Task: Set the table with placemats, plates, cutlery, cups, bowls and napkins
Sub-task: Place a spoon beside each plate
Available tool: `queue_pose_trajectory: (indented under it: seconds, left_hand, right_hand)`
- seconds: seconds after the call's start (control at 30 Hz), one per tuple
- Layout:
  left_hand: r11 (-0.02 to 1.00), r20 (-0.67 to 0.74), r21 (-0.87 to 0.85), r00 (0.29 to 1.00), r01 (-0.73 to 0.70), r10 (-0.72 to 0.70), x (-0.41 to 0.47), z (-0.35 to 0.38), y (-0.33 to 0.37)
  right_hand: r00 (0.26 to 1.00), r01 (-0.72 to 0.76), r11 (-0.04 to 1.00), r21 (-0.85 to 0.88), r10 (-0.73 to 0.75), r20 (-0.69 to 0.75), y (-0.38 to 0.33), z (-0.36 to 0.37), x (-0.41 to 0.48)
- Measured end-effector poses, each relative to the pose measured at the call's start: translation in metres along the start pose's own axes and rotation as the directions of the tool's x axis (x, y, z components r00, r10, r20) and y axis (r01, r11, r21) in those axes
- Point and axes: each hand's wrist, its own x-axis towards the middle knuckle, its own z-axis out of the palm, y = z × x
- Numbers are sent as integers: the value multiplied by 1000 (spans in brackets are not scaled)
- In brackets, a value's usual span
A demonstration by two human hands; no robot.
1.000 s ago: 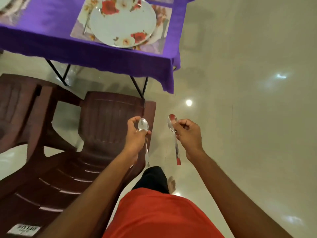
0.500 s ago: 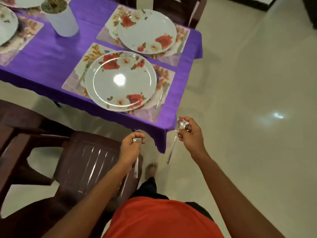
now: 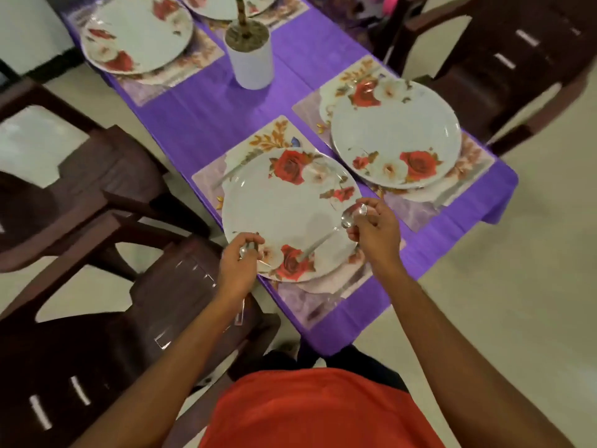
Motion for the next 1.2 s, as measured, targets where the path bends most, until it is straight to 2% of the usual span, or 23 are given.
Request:
queue_pose_trajectory:
  seconds: [0.13,0.3,0.4,0.47,0.53,0.67,0.77,0.87,1.0,1.2]
  left_hand:
    - [998,-120,-35,991,61,-65,25,-1,21]
    - [998,-184,69,983,8,5,89,-8,32]
    - [996,-215,52,975,66,-53,124,-13,43]
    - [991,-213,-44,968,129,-135,143,-22,50]
    - [964,-144,-204,968,173,-204,159,-35,60]
    - [941,-125,-274,963,199,-240,193,-61,63]
    - [984,-147,-126,978,128,-146,211,-68,51]
    - [996,-158,30,984,84,-79,225,-69,41]
    - [984,-248,155,967,91,-51,232,-72,28]
    - [947,-210,316,969,-61,133,230,-70,11]
  right_hand:
    - [983,40,999,-26,-35,179,-30,41,59]
    - [927,129,990,-51,-102,360,-59,112,100]
    - [929,179,978,-108,-132,346,-64,151,117]
    - [936,230,961,-155,-175,304,-64,174,132]
    - [932,270,951,-153,-218,289,-64,197,143]
    - [934,257,951,-172,-198,298,-55,238,166]
    - [933,247,956,-158,-190,307,-50,258,177]
    - [921,280,931,-234,-191,340,-49,270,184]
    - [867,443,797,-409,-267,420,-47,274,195]
    - [837,495,715,-494,-240,492,-36,255,210]
